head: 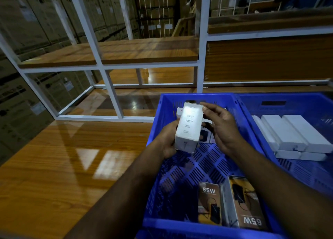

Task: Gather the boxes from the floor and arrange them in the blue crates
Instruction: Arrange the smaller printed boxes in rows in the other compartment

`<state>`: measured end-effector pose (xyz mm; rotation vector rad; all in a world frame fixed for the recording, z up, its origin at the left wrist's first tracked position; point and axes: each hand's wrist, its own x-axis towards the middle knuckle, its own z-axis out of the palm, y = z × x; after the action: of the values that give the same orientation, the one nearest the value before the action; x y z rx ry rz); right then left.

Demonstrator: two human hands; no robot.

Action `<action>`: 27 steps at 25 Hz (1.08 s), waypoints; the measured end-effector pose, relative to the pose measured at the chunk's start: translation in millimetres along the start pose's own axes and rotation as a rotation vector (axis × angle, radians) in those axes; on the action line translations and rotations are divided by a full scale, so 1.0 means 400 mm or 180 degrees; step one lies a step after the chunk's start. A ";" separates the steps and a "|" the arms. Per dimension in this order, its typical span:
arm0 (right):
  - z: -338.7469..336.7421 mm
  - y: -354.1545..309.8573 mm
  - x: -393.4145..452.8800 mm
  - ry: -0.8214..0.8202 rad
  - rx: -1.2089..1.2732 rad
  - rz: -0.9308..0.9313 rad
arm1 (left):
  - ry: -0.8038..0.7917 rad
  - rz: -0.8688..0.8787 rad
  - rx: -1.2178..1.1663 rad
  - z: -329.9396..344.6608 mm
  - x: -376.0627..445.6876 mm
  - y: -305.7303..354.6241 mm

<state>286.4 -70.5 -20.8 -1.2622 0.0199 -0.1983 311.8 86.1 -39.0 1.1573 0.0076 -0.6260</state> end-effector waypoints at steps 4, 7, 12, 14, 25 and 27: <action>-0.014 0.026 0.014 0.0271 -0.0378 0.0228 | -0.0213 -0.0159 -0.0054 0.008 -0.011 0.003; -0.023 0.036 0.015 0.0315 -0.0353 0.0783 | -0.0244 -0.0285 -0.0146 0.014 -0.020 0.003; -0.025 0.040 0.020 0.0334 -0.0376 0.0994 | -0.0174 -0.0369 -0.0208 0.016 -0.020 0.006; -0.030 0.044 0.021 0.0347 -0.0394 0.0935 | -0.0060 -0.0341 -0.0105 0.011 -0.014 0.004; -0.030 0.040 0.028 -0.0525 -0.0943 -0.0011 | 0.0660 0.1364 0.0846 -0.020 0.007 0.016; -0.032 0.036 0.029 -0.0555 -0.1177 -0.0272 | 0.0655 0.1554 0.1180 -0.025 0.015 0.007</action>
<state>298.3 -80.2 -37.3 -1.6470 -0.1539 -0.1617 321.4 92.6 -42.7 1.5115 -0.2178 -0.0714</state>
